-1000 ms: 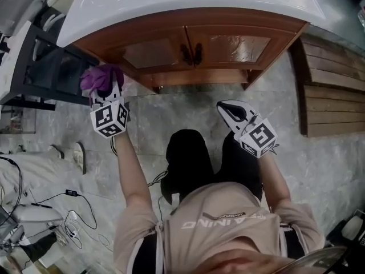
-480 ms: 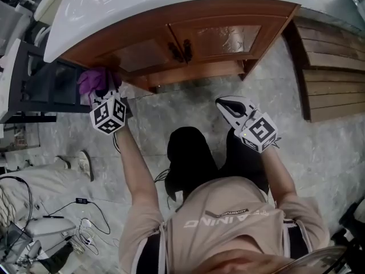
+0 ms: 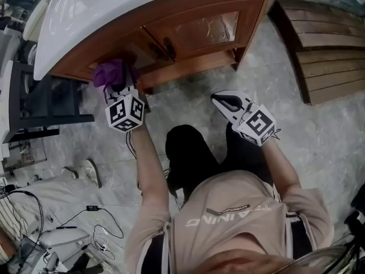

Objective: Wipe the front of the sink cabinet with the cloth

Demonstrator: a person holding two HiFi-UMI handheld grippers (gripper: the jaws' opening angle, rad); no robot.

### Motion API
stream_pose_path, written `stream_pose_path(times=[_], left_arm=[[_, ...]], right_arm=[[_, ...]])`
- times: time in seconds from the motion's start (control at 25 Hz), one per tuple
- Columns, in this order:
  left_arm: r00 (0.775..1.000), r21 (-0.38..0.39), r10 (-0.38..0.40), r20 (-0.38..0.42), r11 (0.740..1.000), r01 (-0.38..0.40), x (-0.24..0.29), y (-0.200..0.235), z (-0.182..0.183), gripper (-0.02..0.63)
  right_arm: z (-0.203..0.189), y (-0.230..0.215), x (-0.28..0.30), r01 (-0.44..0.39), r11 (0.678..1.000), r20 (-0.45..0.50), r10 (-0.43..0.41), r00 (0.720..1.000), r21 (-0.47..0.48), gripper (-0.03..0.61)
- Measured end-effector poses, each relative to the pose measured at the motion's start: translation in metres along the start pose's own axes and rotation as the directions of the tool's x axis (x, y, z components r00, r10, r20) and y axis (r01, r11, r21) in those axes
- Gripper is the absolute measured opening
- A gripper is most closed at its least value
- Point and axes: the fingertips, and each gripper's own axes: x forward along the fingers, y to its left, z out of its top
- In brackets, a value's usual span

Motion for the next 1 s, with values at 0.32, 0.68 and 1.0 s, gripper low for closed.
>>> stream_pose_path(times=[0.32, 0.68, 1.0], left_arm=[[0.993, 0.015, -0.116, -0.020, 0.993, 0.116, 0.015, -0.081, 0.005, 0.052], [0.976, 0.081, -0.210, -0.051, 0.974, 0.213, 0.012, -0.135, 0.008, 0.051], [0.953, 0.083, -0.299, -0.059, 0.949, 0.303, 0.034, -0.193, 0.008, 0.051]], right_arm=[[-0.011, 0.000, -0.017, 0.028, 0.999, 0.000, -0.028, 1.000, 0.029, 0.012], [-0.019, -0.008, -0.031, 0.052, 0.997, 0.010, -0.052, 0.999, 0.056, 0.012], [-0.023, -0.017, -0.045, 0.089, 0.994, 0.012, -0.090, 0.996, 0.064, 0.012]])
